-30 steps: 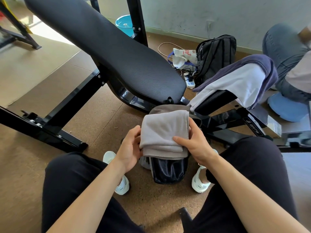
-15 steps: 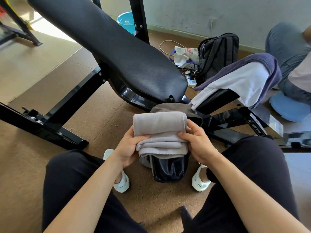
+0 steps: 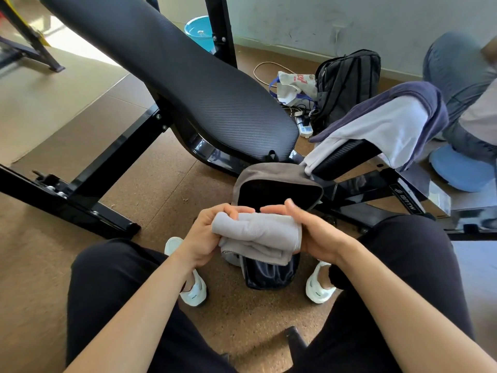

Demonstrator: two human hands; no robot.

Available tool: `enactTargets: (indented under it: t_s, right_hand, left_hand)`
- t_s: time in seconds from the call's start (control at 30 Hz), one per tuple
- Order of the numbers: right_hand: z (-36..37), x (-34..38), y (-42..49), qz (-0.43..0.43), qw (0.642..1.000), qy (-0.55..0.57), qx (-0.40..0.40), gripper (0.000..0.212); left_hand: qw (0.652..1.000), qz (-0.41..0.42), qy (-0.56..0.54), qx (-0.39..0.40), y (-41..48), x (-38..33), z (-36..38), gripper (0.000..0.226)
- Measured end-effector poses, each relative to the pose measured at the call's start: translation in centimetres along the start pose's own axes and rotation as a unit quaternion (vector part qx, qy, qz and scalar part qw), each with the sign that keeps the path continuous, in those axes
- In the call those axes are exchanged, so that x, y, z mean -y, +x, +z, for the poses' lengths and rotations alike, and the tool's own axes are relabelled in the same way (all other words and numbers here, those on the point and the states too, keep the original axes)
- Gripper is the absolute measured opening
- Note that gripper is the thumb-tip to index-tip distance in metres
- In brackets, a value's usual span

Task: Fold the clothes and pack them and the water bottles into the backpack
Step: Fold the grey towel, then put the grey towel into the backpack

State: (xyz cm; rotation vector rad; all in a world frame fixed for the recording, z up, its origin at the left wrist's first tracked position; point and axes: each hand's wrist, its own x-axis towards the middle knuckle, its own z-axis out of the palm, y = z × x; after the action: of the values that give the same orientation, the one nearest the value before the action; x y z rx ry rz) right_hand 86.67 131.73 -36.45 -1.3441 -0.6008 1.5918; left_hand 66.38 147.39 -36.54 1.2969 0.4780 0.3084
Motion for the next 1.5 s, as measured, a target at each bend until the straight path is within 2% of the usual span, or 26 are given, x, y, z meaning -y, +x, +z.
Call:
enactTargets:
  t_s: [0.13, 0.3, 0.37, 0.43, 0.53, 0.57, 0.63, 0.73, 0.9, 0.97, 1.07, 1.13, 1.27, 1.4, 1.5]
  right_hand:
    - [0.1, -0.3, 0.3, 0.006, 0.997, -0.074, 0.029, 0.047]
    - [-0.2, 0.1, 0.2, -0.031, 0.994, -0.1, 0.017, 0.059]
    - [-0.4, 0.1, 0.4, -0.056, 0.993, -0.104, 0.007, 0.06]
    - [-0.8, 0.0, 0.5, -0.082, 0.99, -0.117, -0.013, 0.061]
    - [-1.2, 0.0, 0.1, -0.112, 0.979, -0.167, -0.035, 0.061]
    - [-1.1, 0.0, 0.0, -0.117, 0.973, -0.196, -0.044, 0.061]
    - [-0.8, -0.1, 0.1, -0.121, 0.959, -0.251, -0.057, 0.062]
    - [-0.5, -0.8, 0.4, -0.121, 0.947, -0.293, -0.055, 0.063]
    - [-2.2, -1.1, 0.4, -0.062, 0.933, -0.355, -0.005, 0.059]
    - [-3.2, -1.1, 1.1, -0.033, 0.926, -0.377, 0.003, 0.054]
    - [-5.7, -1.0, 3.1, 0.0, 0.912, -0.409, -0.034, 0.049]
    - [-7.8, -1.0, 5.0, 0.044, 0.901, -0.428, -0.053, 0.055]
    - [-11.2, -1.6, 9.0, 0.114, 0.888, -0.438, -0.088, 0.069]
    - [-12.8, -1.3, 12.9, 0.112, 0.864, -0.475, -0.127, 0.079]
    - [-13.6, -0.1, 15.3, 0.085, 0.863, -0.477, -0.147, 0.087]
  left_hand:
    - [0.997, 0.015, 0.07, 0.015, 0.0, 0.2, 0.0, 0.029]
    - [0.991, 0.015, 0.129, 0.018, 0.2, 0.2, -1.1, 0.024]
    - [0.99, 0.007, 0.143, 0.006, 0.5, 0.5, -1.5, 0.033]
    - [0.996, -0.015, 0.09, -0.009, 0.7, 0.5, -1.5, 0.042]
    - [0.995, -0.104, -0.011, -0.007, 0.8, 0.4, -2.0, 0.056]
    - [0.993, -0.117, 0.007, 0.003, 0.9, 0.6, -2.1, 0.055]
    - [0.985, -0.121, 0.12, 0.015, 1.3, 1.3, -2.0, 0.052]
    - [0.955, -0.116, 0.264, 0.073, 1.6, 1.9, -1.3, 0.081]
    - [0.938, -0.136, 0.296, 0.122, 1.5, 3.5, -0.6, 0.058]
    - [0.938, -0.14, 0.301, 0.104, 2.1, 4.2, -0.6, 0.053]
    - [0.932, -0.141, 0.334, 0.031, 3.5, 5.1, -0.9, 0.052]
    - [0.916, -0.158, 0.369, -0.023, 4.8, 6.1, -1.4, 0.047]
    - [0.883, -0.183, 0.428, -0.056, 7.8, 9.0, -2.1, 0.05]
    - [0.868, -0.177, 0.453, -0.102, 11.7, 12.0, -1.4, 0.042]
    - [0.855, -0.121, 0.492, -0.109, 14.9, 15.1, -1.2, 0.042]
